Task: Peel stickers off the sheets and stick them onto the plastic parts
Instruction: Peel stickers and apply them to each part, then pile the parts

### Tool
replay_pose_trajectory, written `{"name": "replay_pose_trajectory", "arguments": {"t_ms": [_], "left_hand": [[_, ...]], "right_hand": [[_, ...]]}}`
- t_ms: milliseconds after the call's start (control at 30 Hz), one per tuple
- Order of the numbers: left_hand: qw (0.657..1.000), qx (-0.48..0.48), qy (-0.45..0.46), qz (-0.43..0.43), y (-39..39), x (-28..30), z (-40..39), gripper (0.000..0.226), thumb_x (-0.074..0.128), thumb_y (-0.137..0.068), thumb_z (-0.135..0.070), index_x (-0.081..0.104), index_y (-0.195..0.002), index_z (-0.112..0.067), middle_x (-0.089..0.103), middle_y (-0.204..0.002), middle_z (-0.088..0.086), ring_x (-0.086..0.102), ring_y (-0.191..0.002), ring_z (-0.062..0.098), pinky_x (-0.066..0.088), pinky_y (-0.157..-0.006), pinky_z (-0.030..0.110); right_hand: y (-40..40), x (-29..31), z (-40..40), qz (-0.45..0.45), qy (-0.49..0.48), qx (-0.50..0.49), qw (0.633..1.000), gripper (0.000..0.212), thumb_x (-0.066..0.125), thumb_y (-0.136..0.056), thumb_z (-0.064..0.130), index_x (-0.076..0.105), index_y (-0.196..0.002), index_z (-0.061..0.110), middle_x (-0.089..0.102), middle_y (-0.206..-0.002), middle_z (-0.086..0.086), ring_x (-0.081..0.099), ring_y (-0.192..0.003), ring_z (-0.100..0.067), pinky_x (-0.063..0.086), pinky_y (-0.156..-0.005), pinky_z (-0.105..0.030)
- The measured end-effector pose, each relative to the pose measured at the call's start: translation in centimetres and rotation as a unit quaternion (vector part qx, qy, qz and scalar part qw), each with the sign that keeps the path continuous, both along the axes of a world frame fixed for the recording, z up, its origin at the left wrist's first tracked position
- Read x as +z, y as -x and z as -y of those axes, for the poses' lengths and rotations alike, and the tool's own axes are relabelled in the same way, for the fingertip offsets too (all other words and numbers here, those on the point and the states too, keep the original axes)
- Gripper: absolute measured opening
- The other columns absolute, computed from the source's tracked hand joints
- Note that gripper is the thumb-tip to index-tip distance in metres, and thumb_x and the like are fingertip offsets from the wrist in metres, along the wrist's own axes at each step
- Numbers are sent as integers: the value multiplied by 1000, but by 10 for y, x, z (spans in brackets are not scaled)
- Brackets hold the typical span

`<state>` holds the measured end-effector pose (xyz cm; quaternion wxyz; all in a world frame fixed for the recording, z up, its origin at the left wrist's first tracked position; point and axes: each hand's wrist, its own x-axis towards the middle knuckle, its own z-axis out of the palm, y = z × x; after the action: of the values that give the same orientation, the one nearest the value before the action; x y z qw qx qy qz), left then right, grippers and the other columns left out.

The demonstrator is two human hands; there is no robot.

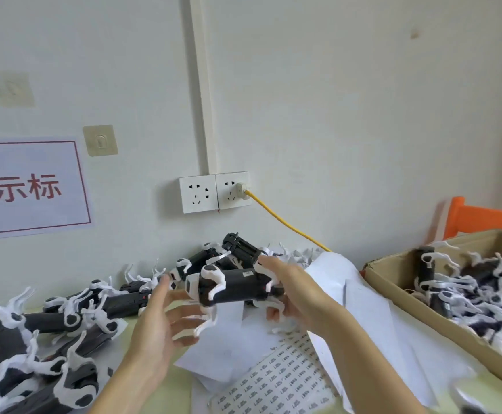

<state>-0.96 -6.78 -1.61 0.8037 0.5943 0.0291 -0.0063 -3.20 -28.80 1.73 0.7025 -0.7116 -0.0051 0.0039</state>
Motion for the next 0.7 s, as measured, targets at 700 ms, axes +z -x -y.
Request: {"name": "replay_pose_trajectory", "arguments": {"t_ms": [700], "left_hand": [[718,-33,-682,135,-68,40,-29,20,59,-92,-29,57,-112,-28,61,-113,1,61,-87,16,49,-75,27]], "right_hand": [[1,14,17,65,-77,-126,987,33,42,-98,7,74,-104,17,78,-93,-3,75,-76,-18,52,-68,-27]]}}
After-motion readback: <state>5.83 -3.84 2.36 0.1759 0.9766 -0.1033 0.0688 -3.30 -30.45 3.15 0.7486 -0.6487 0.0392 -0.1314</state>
